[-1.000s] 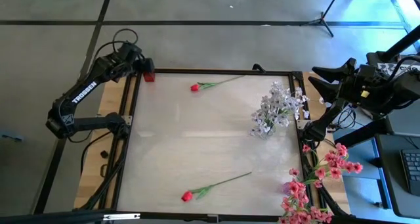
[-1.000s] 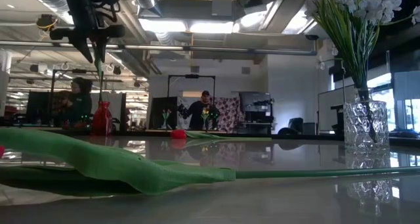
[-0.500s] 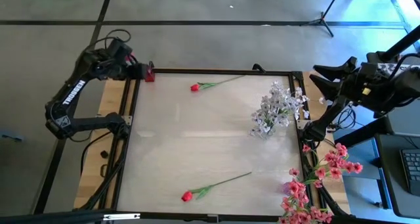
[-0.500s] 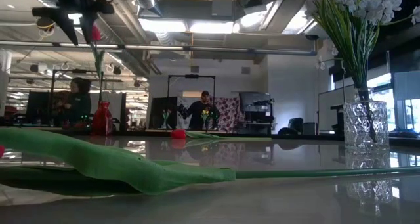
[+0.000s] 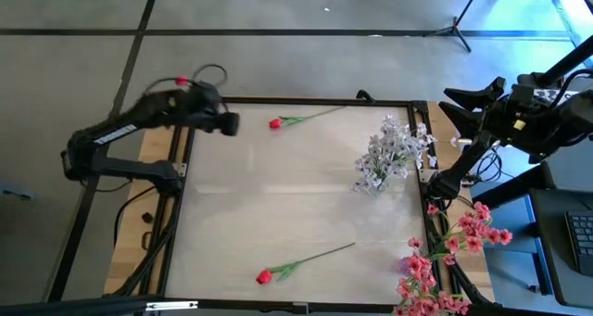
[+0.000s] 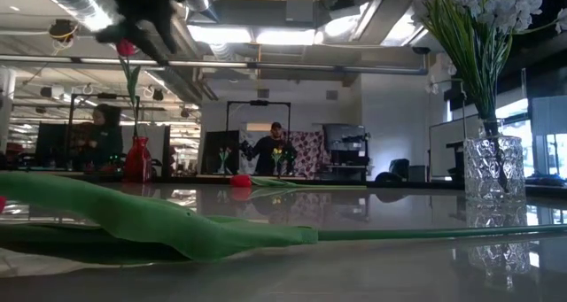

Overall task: Sort flowers into vase by color
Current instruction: Put the top red tulip into the red vase

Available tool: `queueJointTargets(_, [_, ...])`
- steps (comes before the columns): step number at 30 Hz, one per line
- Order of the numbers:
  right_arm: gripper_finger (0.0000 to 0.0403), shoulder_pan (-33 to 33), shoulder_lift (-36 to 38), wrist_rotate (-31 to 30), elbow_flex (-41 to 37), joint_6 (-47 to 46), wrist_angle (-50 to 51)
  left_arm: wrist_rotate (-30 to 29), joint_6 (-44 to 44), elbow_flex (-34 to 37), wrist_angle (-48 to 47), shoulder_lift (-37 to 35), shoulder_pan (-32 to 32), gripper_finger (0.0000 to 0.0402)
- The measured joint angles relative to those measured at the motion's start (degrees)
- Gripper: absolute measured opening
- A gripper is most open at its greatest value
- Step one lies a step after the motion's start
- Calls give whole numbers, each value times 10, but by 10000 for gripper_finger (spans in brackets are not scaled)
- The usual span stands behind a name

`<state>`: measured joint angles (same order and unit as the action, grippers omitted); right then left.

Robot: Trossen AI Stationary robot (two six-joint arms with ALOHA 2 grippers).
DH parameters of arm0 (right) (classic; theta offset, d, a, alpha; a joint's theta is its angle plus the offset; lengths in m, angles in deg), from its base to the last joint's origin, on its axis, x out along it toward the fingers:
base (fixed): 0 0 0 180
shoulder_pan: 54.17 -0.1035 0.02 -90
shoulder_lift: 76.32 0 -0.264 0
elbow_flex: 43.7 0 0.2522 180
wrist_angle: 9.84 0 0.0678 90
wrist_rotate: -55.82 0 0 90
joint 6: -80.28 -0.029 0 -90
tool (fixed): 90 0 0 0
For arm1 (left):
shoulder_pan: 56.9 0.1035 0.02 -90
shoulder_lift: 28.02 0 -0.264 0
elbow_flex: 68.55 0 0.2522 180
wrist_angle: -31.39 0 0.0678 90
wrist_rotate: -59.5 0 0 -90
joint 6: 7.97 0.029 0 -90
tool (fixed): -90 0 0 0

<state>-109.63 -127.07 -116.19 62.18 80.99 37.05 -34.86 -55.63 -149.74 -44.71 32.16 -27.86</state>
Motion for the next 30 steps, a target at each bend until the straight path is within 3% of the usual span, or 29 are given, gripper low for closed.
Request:
queueJointTargets(6, [175, 0, 4, 0, 0, 0, 0, -138, -77, 73, 161, 71, -109, 150])
queueJointTargets(11, [175, 0, 4, 0, 0, 0, 0, -186, -133, 78, 229, 169, -146, 150])
queueJointTargets(21, [175, 0, 4, 0, 0, 0, 0, -212, -348, 78, 415, 337, -135, 150])
queueJointTargets(27, [175, 0, 6, 0, 0, 0, 0, -244, -605, 78, 448, 395, -97, 150])
queueJointTargets(30, [175, 0, 8, 0, 0, 0, 0, -239, -668, 78, 492, 425, -72, 150])
